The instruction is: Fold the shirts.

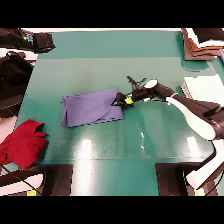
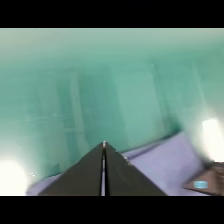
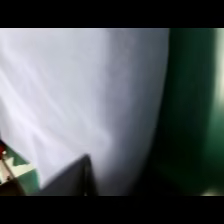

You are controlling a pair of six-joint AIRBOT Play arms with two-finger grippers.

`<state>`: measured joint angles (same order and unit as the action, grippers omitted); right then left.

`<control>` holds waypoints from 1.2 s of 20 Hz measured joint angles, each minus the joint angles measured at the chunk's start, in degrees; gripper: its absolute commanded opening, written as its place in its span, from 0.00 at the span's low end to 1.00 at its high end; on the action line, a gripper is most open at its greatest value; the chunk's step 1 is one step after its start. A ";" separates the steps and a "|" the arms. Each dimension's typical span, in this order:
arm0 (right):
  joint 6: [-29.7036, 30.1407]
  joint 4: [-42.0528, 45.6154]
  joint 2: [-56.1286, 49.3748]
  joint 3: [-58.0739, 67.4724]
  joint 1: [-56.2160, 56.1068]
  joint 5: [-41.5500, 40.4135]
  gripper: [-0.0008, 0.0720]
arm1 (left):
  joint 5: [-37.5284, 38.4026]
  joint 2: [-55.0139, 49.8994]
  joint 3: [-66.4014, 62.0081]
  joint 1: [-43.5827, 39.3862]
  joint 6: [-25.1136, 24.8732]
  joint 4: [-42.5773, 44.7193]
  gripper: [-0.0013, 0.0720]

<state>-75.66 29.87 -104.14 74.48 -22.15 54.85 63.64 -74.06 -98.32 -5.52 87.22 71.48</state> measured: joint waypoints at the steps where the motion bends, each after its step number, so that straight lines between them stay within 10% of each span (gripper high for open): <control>1: 0.17 -0.24 -0.94 1.95 -0.98 -0.37 0.04 | 0.02 0.00 0.00 -0.28 -0.15 -0.61 0.05; 13: -5.77 26.14 13.84 16.33 26.01 3.93 0.04 | -5.68 0.00 0.00 -13.33 -2.01 -2.71 0.05; 24: -6.91 26.27 18.69 20.37 55.89 6.43 0.03 | -9.75 0.00 0.00 -17.00 -1.75 -3.13 0.05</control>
<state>-82.56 56.14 -85.45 94.85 33.74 61.28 53.89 -74.06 -98.32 -22.52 85.47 68.36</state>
